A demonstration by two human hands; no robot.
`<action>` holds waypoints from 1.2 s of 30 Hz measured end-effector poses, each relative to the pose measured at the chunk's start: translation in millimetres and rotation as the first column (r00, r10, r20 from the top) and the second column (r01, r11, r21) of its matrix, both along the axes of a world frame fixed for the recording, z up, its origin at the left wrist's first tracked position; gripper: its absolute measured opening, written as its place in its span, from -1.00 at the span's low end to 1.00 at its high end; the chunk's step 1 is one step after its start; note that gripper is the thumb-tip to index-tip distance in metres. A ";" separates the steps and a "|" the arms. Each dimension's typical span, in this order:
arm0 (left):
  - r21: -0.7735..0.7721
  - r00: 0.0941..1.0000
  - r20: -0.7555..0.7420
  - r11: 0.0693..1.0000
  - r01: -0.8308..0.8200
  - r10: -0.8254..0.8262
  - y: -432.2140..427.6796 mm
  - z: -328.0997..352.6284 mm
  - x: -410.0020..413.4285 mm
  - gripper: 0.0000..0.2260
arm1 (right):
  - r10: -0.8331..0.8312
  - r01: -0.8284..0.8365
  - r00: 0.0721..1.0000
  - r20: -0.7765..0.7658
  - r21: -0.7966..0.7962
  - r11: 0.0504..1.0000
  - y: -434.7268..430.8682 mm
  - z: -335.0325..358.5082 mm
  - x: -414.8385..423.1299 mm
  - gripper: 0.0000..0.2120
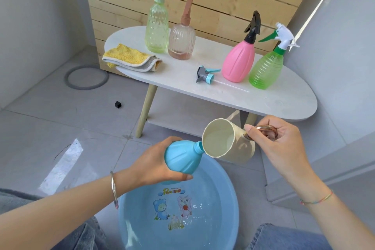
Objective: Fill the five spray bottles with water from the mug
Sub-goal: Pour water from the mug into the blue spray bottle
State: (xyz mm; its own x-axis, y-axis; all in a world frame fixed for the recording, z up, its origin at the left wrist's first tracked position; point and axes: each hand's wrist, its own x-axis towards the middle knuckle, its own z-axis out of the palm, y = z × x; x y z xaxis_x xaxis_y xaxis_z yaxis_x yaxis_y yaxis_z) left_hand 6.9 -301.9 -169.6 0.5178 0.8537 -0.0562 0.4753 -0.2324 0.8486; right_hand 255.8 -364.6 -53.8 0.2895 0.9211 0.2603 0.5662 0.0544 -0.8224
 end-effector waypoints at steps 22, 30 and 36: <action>-0.016 1.000 0.009 1.000 0.021 -0.021 -2.4 -2.2 -0.5 -0.29 | 0.042 -0.047 0.991 0.125 0.044 0.998 -3.9 3.6 -4.2 -0.71; -0.019 1.000 0.011 0.999 0.029 -0.029 -1.7 -4.6 -0.4 -0.29 | 0.055 -0.063 0.987 0.153 0.052 0.997 -4.5 3.9 -3.9 -0.68; -0.022 1.000 0.009 0.999 0.029 -0.028 -2.5 -4.7 -0.6 -0.29 | 0.066 -0.078 0.984 0.163 0.069 0.995 -3.7 4.6 -3.8 -0.66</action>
